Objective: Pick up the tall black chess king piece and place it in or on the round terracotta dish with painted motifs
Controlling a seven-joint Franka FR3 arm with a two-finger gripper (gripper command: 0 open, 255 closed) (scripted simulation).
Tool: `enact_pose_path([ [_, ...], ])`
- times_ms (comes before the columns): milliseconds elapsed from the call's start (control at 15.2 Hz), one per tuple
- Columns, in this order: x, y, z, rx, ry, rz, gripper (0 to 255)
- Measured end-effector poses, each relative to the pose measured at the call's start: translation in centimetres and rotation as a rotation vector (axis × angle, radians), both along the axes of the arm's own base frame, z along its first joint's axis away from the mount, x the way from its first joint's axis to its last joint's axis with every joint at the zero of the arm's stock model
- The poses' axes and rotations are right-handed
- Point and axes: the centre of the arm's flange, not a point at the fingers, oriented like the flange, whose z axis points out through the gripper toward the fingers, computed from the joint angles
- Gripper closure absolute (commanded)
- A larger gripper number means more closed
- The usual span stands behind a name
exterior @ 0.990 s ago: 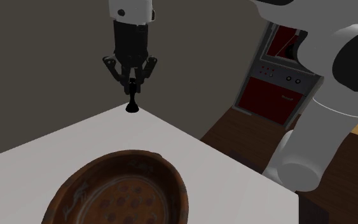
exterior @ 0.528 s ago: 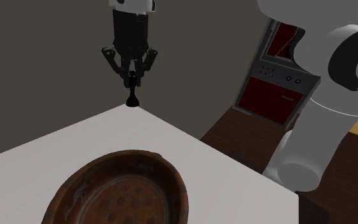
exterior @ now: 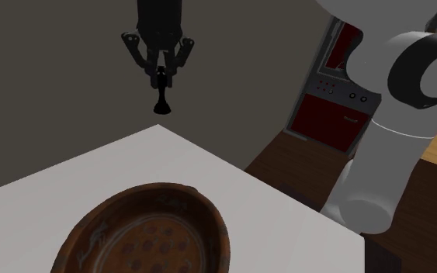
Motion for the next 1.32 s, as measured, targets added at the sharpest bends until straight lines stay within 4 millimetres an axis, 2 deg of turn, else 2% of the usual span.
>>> enact_pose_path([
  [528,0.1,-0.1,4.2,0.000,0.000,0.001,255],
  [726,-0.4,0.3,5.5,0.000,0.000,0.000,255],
  [924,-3.1,2.3,6.0,0.000,0.000,0.001,255],
  [1320,-9.9,6.6,6.4,0.001,0.000,0.002,255],
])
